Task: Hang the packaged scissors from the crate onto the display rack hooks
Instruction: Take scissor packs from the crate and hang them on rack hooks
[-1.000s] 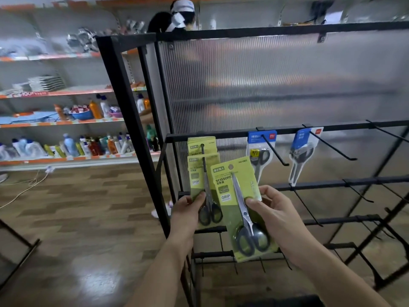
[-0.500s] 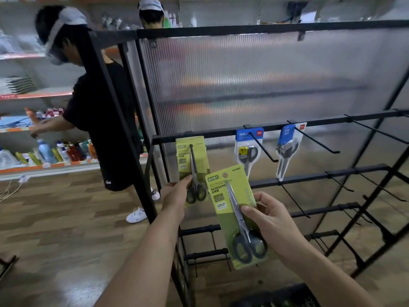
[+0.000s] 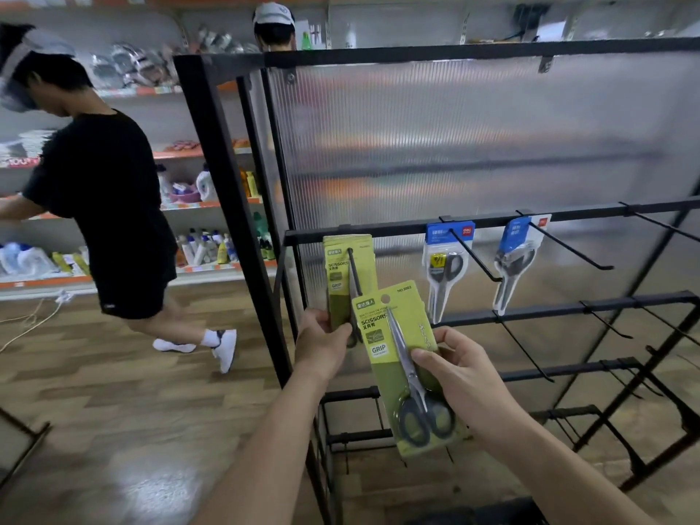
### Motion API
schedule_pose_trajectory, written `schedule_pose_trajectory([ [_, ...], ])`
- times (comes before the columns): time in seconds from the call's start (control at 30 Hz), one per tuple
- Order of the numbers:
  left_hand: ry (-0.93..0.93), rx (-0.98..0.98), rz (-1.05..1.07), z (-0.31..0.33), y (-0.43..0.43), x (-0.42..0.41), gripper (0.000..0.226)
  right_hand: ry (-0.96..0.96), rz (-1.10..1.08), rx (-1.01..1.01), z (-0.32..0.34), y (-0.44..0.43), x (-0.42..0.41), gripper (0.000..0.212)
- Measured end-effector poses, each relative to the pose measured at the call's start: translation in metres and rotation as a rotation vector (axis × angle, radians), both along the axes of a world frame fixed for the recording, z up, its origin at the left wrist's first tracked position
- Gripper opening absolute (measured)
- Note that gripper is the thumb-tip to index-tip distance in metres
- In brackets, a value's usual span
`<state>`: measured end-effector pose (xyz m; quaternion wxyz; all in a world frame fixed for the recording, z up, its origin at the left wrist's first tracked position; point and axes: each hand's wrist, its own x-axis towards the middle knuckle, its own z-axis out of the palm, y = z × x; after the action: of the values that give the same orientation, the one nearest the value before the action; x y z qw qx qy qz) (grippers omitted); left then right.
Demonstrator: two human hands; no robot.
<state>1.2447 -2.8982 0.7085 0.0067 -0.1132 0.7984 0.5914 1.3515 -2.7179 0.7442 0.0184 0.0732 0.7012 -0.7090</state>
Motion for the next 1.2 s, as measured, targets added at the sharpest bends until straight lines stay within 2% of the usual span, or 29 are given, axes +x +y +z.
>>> schedule_pose_trajectory([
  [0.17, 0.087, -0.162, -0.077, -0.002, -0.010, 0.018, 0.031, 0.019, -0.040, -0.011, -0.004, -0.014, -0.008, 0.010],
  [0.27, 0.128, -0.277, -0.142, 0.002, -0.021, 0.033, 0.029, 0.116, -0.064, 0.001, -0.004, -0.020, -0.005, 0.011],
  [0.4, 0.162, -0.282, -0.175, 0.011, -0.029, 0.047, 0.025, 0.199, -0.055, 0.081, -0.003, -0.032, -0.012, 0.013],
  [0.57, 0.174, -0.319, -0.170, 0.017, -0.030, 0.058, 0.037, 0.163, -0.092, 0.062, -0.006, -0.048, -0.030, 0.009],
  [0.73, 0.180, -0.321, -0.162, 0.022, -0.032, 0.062, 0.038, 0.161, -0.114, 0.055, -0.017, -0.050, -0.033, 0.013],
  [0.93, 0.242, -0.487, -0.172, 0.027, -0.035, 0.069, 0.040, 0.102, -0.129, 0.099, -0.022, -0.051, -0.042, 0.017],
  [1.2, 0.227, -0.550, -0.204, 0.026, -0.033, 0.071, 0.050, -0.063, -0.200, 0.172, -0.020, -0.060, -0.099, 0.016],
])
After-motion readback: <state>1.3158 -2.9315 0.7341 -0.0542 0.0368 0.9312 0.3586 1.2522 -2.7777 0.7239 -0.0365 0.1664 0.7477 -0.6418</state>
